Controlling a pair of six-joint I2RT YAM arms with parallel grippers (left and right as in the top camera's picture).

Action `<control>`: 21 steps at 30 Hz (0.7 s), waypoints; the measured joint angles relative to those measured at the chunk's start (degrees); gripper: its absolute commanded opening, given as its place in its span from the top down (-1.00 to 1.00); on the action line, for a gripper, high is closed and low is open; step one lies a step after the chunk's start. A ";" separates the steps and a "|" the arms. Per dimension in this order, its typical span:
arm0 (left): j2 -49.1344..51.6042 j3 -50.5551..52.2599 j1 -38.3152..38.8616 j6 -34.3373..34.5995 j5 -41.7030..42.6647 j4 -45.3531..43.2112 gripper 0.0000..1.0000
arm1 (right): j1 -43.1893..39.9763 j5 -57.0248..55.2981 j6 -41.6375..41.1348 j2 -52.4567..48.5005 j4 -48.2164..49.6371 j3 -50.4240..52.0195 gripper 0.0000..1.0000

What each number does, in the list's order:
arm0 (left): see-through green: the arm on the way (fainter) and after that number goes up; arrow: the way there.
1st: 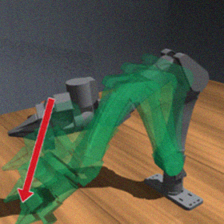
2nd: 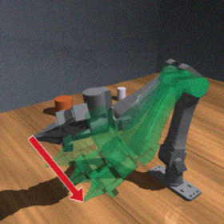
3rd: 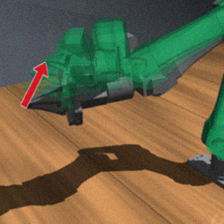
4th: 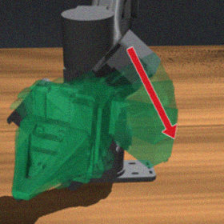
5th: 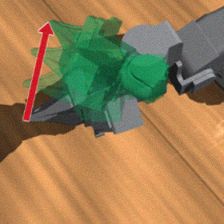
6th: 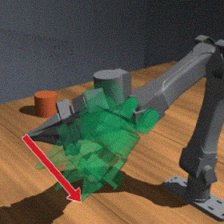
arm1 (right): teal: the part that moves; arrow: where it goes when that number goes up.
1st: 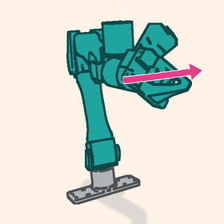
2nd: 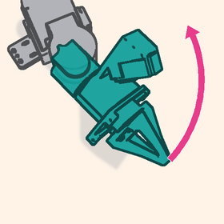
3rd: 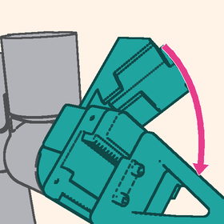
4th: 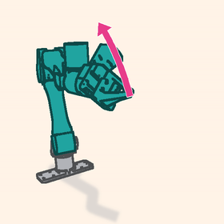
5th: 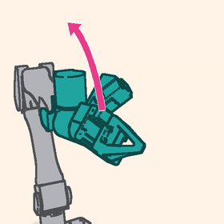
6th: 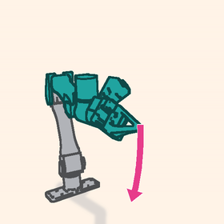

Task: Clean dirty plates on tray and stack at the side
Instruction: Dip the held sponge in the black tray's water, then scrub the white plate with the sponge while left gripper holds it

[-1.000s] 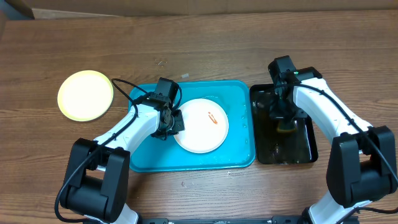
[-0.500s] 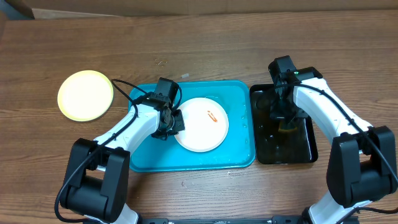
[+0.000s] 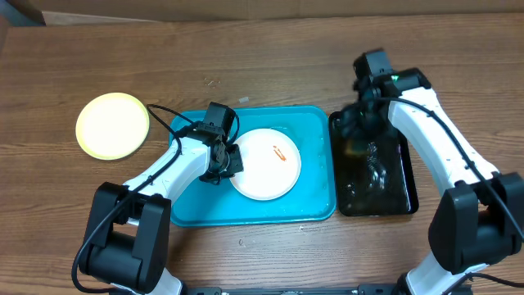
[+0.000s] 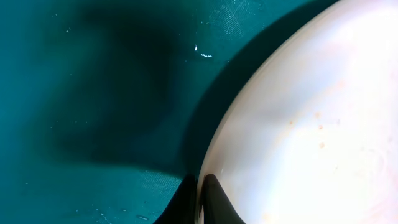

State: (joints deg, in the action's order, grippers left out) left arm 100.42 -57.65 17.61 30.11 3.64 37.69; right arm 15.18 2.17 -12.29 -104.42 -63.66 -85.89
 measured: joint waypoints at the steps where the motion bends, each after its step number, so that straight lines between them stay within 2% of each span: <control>1: 0.00 0.00 0.00 0.00 0.00 0.00 0.89 | 1.07 0.92 0.13 0.00 0.96 -0.42 0.92; 6: 0.00 0.00 0.00 0.00 0.00 0.00 0.88 | 9.42 3.23 0.35 -0.04 6.91 -0.61 0.92; 12: 0.00 0.00 0.00 0.00 -0.02 0.00 0.88 | 20.06 -2.29 0.46 -1.46 10.75 -0.63 0.92; 19: 0.00 0.00 0.00 0.00 -0.02 0.00 0.87 | 24.39 -10.99 0.55 -8.83 11.98 -0.63 0.92; 20: 0.00 0.00 0.00 0.00 -0.02 0.00 0.87 | 24.41 -11.65 0.55 -9.88 12.37 -0.63 0.87; 21: 0.00 0.00 0.00 0.00 -0.02 0.00 0.87 | 24.39 -12.46 0.52 -11.34 12.92 -0.63 0.66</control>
State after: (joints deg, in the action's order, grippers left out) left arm 100.42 -57.65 17.61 30.11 3.62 37.69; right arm 39.57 -10.28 -11.77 -115.77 -50.74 -86.52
